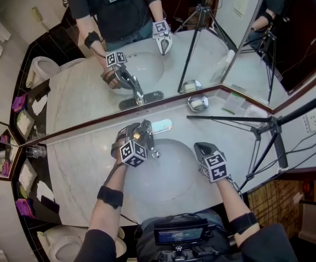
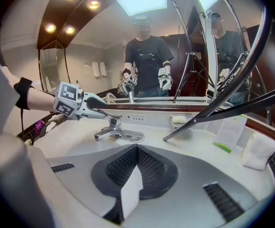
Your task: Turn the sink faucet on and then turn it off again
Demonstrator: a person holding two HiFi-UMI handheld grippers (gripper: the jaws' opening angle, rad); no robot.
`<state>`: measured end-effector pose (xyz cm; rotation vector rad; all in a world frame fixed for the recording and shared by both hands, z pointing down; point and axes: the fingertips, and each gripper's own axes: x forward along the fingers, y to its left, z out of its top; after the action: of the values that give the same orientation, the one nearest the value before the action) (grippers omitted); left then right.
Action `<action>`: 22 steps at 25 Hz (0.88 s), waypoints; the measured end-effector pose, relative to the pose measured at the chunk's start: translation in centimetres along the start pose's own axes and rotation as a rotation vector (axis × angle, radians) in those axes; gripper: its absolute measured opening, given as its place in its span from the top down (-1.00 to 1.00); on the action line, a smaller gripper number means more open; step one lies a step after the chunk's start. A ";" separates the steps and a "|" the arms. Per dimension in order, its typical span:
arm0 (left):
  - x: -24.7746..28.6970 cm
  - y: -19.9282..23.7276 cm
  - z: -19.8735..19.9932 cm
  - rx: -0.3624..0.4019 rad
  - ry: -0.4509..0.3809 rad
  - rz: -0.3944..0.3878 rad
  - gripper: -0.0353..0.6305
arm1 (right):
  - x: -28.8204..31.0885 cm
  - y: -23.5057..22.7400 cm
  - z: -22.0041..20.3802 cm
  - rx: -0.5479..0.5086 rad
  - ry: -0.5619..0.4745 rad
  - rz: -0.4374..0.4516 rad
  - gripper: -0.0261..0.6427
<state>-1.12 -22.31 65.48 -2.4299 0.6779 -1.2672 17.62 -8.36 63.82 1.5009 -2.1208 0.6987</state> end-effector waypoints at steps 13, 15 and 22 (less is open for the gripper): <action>-8.2 -0.1 -1.0 -0.060 -0.003 0.111 0.60 | -0.4 2.2 1.9 -0.032 -0.045 0.045 0.87; -9.7 0.3 -1.5 -0.150 -0.016 0.144 0.78 | -0.4 2.6 2.4 -0.038 -0.056 0.053 0.87; -15.4 1.1 -2.6 -0.588 -0.123 0.202 0.88 | -0.6 4.0 3.9 -0.061 -0.084 0.078 0.87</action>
<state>-11.15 -15.00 55.98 -2.7554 1.3773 -0.9188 13.79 -9.28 59.84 1.4451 -2.2531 0.6019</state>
